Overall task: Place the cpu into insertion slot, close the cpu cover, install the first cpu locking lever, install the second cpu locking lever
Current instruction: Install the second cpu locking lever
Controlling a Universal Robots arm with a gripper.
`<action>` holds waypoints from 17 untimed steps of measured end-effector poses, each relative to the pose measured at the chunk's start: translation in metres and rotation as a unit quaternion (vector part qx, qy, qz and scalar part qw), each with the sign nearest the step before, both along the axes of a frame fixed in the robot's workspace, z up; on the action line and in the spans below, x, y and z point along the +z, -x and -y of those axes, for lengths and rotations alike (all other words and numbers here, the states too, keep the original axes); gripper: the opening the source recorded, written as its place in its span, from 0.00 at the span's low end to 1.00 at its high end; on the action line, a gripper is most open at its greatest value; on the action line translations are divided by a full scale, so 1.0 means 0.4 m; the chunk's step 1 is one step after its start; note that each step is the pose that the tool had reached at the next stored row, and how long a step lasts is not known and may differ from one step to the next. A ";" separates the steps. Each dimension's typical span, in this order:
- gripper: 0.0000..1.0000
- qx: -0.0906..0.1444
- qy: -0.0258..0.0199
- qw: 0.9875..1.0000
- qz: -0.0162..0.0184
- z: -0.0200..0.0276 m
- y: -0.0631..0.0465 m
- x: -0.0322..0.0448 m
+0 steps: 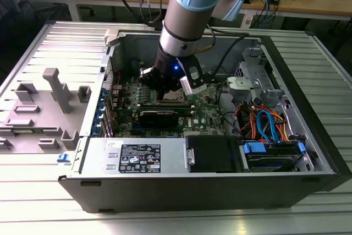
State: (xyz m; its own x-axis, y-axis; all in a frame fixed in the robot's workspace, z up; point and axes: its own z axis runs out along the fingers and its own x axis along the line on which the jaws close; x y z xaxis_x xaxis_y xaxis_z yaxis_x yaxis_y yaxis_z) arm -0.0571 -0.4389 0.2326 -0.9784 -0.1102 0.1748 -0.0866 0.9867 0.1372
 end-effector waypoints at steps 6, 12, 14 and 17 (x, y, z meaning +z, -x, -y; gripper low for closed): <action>0.11 -0.001 -0.002 1.000 0.000 0.001 0.005 -0.019; 0.11 -0.002 -0.008 1.000 0.000 0.005 0.011 -0.027; 0.11 -0.002 -0.010 1.000 0.000 0.005 0.016 -0.038; 0.11 -0.002 -0.011 1.000 0.000 0.005 0.020 -0.051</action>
State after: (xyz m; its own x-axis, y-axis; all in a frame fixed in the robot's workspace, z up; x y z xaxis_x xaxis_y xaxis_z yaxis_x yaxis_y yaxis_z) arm -0.0650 -0.4410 0.2123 -0.9788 -0.1106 0.1724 -0.0831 0.9837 0.1592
